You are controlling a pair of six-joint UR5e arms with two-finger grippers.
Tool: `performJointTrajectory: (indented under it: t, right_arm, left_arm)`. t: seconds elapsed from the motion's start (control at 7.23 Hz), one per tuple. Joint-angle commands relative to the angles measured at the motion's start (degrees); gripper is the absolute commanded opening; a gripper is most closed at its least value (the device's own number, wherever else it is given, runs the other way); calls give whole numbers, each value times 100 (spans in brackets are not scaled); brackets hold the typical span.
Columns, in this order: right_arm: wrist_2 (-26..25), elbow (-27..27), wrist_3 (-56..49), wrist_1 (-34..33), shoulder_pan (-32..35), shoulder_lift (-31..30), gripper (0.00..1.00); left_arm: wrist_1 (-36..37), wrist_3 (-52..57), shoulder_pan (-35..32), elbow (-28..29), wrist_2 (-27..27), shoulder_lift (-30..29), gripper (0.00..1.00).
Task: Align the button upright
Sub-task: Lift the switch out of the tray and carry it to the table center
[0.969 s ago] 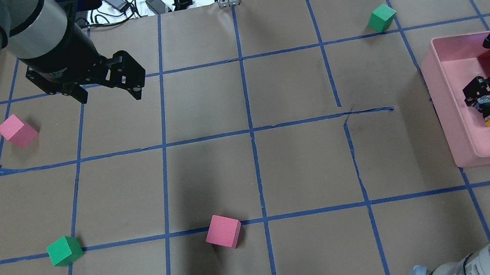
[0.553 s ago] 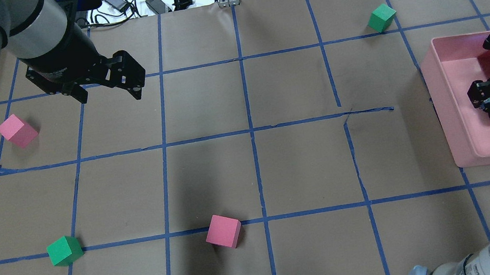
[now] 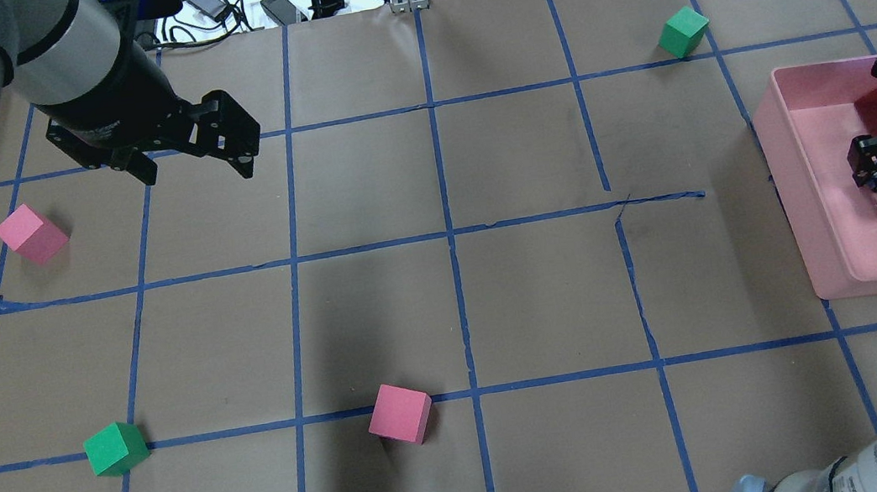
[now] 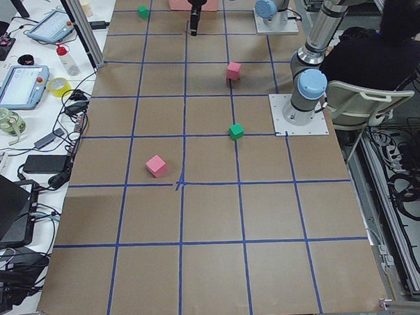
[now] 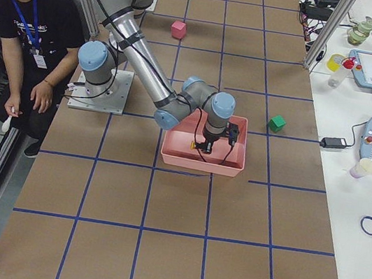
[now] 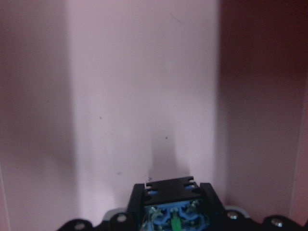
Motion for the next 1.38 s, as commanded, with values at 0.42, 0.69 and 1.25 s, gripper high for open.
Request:
performJointTrajectory:
  t: [0.42, 0.69, 1.25]
  right_arm:
    - [-84, -1380, 222, 2329, 1407, -1229, 0]
    - [169, -1471, 1191, 2341, 2495, -1379, 0]
    - [840, -1374, 4461, 1616, 4124, -793, 0]
  left_arm:
    - [0, 0, 0, 0, 0, 0, 100]
    - [0, 0, 0, 0, 0, 0, 100]
    - [0, 0, 0, 0, 0, 0, 100]
